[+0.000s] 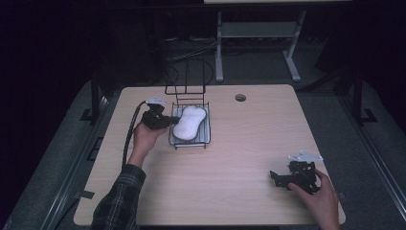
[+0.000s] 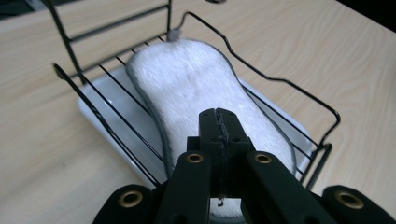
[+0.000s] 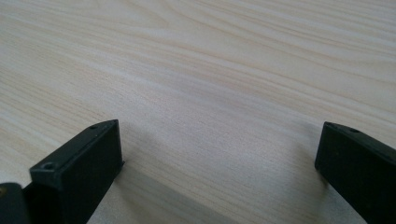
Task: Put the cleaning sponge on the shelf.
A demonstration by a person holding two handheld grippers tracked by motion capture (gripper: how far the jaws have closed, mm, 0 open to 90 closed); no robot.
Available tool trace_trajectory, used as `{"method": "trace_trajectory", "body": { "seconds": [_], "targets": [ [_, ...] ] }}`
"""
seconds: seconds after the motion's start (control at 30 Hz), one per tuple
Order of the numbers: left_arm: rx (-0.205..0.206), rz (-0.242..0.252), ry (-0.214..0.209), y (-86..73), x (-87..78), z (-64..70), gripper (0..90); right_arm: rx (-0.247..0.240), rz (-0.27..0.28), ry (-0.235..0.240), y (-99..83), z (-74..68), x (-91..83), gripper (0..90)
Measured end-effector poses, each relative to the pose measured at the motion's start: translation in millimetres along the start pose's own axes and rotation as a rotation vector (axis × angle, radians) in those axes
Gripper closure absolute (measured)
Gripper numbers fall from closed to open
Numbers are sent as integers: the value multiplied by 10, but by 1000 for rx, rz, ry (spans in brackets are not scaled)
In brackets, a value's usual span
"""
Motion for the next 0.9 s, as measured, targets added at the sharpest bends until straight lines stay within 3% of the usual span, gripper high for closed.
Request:
{"method": "trace_trajectory", "body": {
  "seconds": [0.27,0.47,0.67,0.9],
  "targets": [
    [15,-14,-25,-145,176,151,898,0,0,0,0,0,0,2],
    [22,-4,-49,-121,226,251,897,0,0,0,0,0,0,2],
    [27,-4,-52,-113,226,255,896,0,0,0,0,0,0,2],
    [26,2,-47,-147,125,286,712,0,0,0,0,0,0,2]
  ]
}}
Point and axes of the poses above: each handheld gripper's, and its own axes: x roughly forward along the jaws, y roughly out of its top, z roughly to its right, the point moved 9 cm from there along x, roughly forward along the jaws, and after that the axes turned 9 degrees about -z, right-handed, at the moved point
